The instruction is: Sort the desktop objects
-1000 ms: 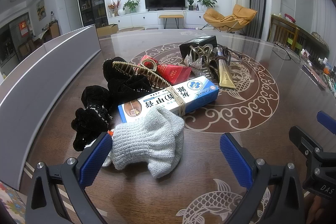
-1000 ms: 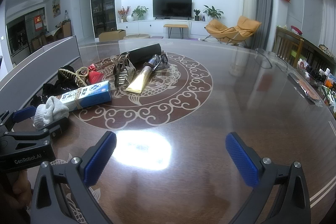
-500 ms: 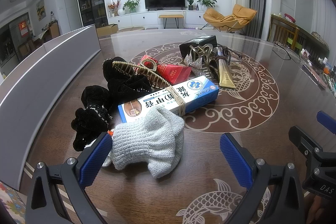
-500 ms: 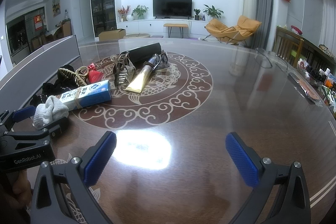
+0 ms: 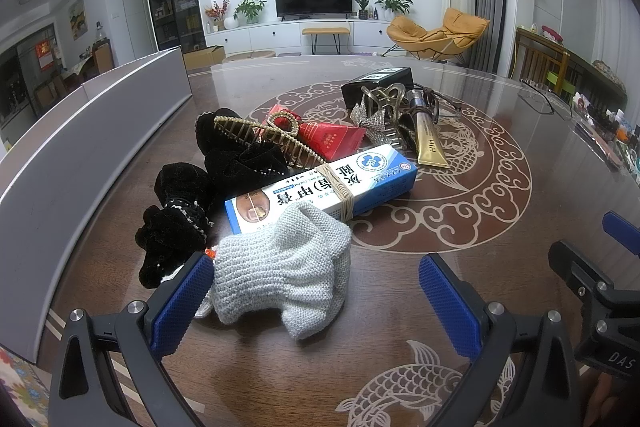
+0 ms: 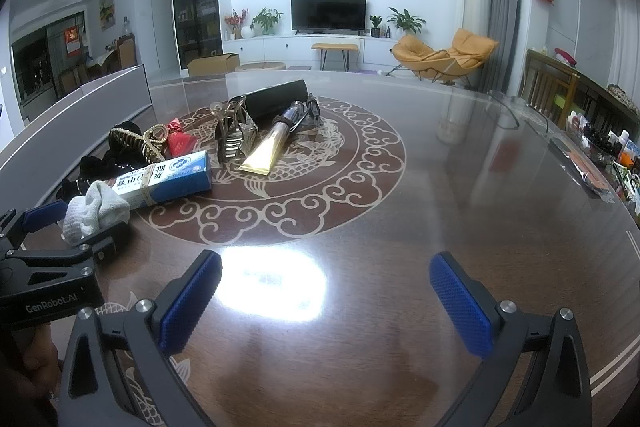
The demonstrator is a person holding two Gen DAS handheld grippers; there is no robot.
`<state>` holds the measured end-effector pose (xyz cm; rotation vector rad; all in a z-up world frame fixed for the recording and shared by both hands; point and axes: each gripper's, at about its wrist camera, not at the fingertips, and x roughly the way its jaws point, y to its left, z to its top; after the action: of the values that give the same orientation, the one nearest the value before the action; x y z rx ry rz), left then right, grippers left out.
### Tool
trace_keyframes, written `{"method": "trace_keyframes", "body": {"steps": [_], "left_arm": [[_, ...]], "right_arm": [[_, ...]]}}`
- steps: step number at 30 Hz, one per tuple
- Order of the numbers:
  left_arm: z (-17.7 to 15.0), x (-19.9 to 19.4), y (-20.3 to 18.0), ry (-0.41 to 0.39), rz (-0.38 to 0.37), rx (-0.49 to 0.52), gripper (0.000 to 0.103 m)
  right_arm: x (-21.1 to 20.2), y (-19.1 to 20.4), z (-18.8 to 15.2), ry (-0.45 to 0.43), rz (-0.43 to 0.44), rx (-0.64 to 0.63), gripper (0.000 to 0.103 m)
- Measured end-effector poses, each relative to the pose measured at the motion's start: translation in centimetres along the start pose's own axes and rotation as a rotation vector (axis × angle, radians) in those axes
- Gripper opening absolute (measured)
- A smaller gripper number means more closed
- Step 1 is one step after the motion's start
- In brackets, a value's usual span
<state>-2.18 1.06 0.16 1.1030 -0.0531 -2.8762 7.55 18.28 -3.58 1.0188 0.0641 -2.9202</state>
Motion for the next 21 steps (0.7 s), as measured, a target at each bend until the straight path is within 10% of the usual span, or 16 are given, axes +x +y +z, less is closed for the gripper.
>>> {"method": "trace_keyframes", "body": {"steps": [21], "left_arm": [[-2.7, 0.2, 5.1, 0.211, 0.015, 0.011, 0.103]], "right_arm": [[1.4, 1.2, 0.1, 0.091, -0.019, -0.081, 0.103]]}}
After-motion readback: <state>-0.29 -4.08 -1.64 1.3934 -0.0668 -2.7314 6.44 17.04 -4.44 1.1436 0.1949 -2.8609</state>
